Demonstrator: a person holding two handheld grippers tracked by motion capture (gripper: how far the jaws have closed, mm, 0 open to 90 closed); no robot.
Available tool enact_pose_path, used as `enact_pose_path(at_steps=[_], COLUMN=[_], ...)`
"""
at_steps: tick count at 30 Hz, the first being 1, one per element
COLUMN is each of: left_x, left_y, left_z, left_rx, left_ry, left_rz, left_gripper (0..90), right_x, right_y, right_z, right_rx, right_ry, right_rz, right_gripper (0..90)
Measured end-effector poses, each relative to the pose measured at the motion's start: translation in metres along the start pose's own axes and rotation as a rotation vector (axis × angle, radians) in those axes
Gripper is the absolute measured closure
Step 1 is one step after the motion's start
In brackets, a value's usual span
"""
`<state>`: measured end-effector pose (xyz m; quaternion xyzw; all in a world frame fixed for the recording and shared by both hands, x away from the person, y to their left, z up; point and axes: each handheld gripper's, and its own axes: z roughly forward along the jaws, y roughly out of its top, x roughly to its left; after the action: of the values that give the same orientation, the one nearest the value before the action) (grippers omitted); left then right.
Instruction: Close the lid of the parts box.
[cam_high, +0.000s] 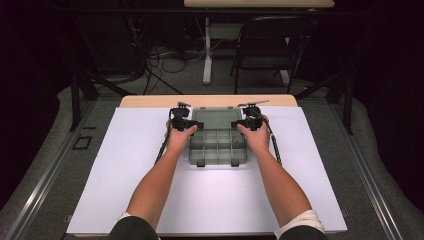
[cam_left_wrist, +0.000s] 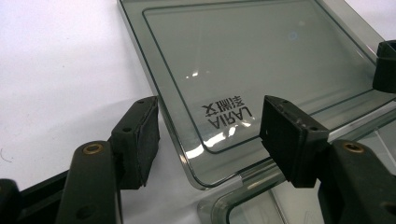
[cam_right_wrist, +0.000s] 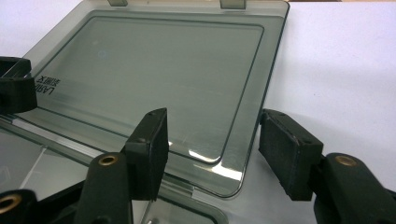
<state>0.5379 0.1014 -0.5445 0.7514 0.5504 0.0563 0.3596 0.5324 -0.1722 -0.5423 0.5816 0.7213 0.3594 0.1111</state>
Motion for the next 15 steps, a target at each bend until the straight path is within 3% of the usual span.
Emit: enact_pose_path(at_steps=[15], left_x=[0.0009], left_y=[0.0001], left_z=[0.0006], left_rx=[-0.001], left_ry=[-0.006], left_rz=[-0.001], left_gripper=[37.6], right_x=[-0.0007], right_y=[0.0028], right_z=[0.0000], right_rx=[0.014], right_ry=[0.000], right_rz=[-0.020], right_gripper=[42.5])
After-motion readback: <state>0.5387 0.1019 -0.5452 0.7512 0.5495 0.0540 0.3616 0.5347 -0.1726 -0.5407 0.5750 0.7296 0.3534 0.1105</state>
